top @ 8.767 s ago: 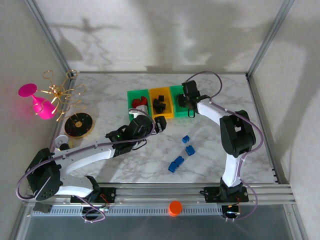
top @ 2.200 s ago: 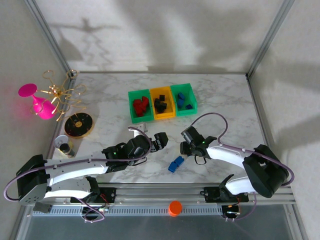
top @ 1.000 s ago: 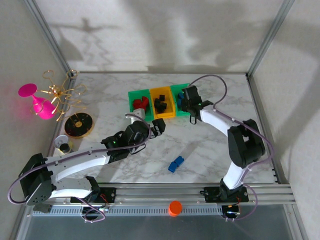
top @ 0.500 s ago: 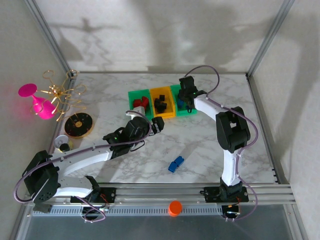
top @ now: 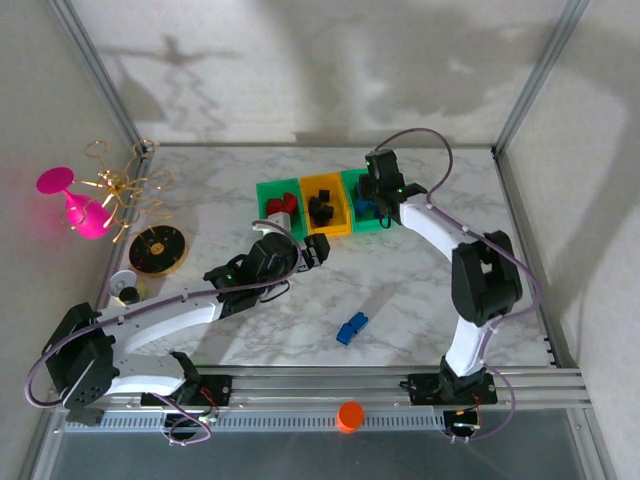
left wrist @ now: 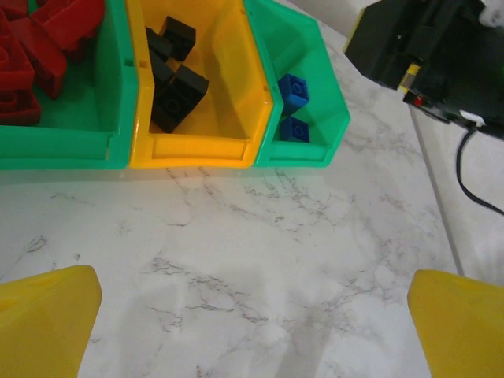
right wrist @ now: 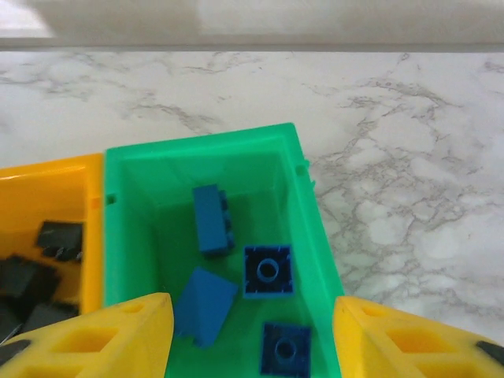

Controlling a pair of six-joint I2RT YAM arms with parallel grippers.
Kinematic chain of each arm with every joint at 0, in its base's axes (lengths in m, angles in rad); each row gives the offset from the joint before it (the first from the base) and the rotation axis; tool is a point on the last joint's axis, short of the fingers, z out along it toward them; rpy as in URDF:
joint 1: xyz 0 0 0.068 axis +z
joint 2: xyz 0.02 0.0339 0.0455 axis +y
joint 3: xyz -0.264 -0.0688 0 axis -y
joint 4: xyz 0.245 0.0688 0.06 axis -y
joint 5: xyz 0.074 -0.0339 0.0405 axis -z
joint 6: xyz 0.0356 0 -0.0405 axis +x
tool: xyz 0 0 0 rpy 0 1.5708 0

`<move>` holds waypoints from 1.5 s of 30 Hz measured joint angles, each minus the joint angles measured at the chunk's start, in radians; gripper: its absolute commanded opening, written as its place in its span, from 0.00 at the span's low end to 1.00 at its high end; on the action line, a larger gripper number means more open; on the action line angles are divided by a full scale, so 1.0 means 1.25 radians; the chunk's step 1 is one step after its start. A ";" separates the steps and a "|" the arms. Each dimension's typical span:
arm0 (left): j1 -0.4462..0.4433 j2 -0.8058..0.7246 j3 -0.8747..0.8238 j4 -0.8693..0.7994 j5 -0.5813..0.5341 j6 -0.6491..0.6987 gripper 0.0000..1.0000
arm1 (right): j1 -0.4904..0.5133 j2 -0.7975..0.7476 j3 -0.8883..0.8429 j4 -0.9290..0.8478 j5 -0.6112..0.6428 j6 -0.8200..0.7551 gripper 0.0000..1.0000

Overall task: Sort the legos into containers by color
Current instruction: Place the lego in the container, then pick up the lego from the bottom-center of the table.

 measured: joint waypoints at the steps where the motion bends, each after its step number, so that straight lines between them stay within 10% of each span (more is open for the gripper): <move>1: -0.001 -0.007 -0.001 0.001 0.002 -0.002 1.00 | 0.007 -0.025 -0.019 0.000 -0.006 0.006 0.58; 20: -0.142 -0.135 -0.121 -0.038 -0.041 -0.095 0.99 | 0.182 -0.324 -0.383 -0.087 -0.085 0.159 0.67; 45: -0.187 -0.134 -0.150 -0.046 -0.096 -0.145 1.00 | 0.451 -0.376 -0.548 -0.212 -0.040 0.641 0.80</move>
